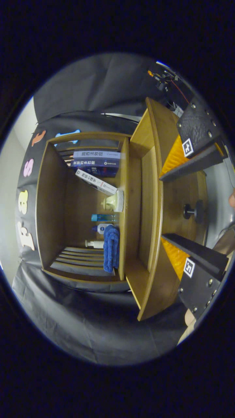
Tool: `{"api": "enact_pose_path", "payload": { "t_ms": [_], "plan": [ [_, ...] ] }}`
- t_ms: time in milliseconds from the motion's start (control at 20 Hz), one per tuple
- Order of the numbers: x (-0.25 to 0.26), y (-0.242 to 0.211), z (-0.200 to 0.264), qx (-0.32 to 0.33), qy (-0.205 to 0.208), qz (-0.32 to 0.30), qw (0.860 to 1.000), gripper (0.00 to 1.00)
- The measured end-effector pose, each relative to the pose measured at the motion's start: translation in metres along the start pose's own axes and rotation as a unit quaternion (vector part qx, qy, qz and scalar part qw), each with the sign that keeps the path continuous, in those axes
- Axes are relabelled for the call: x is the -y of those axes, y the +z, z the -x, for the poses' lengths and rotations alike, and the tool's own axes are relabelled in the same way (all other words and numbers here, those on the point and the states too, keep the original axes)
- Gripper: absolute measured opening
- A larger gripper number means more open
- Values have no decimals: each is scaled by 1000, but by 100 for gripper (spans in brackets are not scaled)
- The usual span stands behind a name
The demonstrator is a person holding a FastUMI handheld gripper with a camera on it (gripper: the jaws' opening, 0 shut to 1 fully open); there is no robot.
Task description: Pull open the drawer, take out the items inside it, and place them on the countertop above the cabinet.
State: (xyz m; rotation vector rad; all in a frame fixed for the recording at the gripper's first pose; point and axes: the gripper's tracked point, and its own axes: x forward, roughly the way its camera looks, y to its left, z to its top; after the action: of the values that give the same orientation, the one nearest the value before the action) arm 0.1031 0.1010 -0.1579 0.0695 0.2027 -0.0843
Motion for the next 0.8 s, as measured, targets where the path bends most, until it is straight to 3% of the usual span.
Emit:
{"api": "enact_pose_path", "payload": {
  "t_ms": [350, 800],
  "plan": [
    [0, 4, -9, -6, 10, -14, 1000, 99],
    [2, 20, -53, 4, 17, -16, 1000, 99]
  ]
}}
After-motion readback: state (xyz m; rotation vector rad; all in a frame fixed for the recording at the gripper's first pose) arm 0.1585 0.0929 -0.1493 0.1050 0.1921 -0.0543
